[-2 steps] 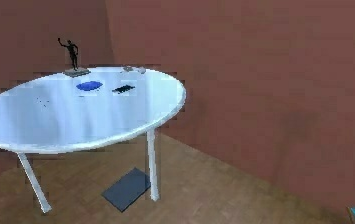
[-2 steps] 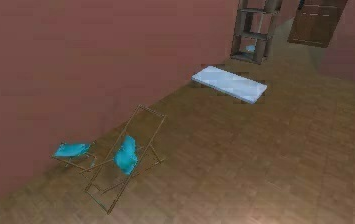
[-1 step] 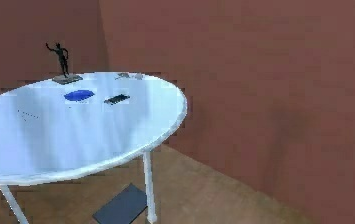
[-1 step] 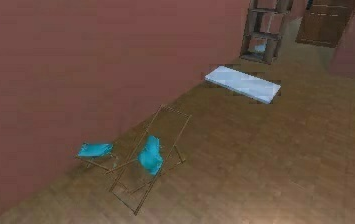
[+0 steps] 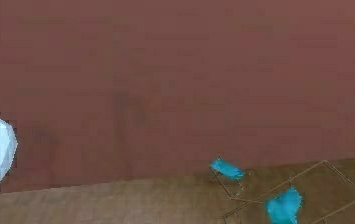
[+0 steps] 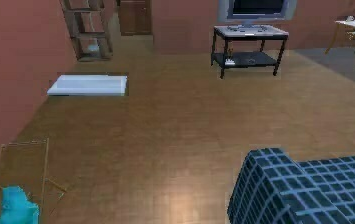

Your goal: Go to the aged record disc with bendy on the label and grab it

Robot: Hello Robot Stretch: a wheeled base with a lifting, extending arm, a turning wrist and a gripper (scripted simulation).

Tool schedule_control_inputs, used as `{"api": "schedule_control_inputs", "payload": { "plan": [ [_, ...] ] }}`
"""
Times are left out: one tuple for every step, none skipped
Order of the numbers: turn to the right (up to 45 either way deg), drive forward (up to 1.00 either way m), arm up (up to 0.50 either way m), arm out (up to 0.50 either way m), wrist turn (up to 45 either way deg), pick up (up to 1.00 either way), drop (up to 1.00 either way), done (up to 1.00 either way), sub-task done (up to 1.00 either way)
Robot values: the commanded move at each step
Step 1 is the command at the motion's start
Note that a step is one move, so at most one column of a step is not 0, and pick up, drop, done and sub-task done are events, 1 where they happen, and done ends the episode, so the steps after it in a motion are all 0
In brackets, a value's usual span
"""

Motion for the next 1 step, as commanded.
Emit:
{"api": "schedule_control_inputs", "payload": {
  "plan": [
    [45.0, 0.0, 0.0, 0.0, 0.0, 0.0, 0.0, 0.0, 0.0]
  ]
}}
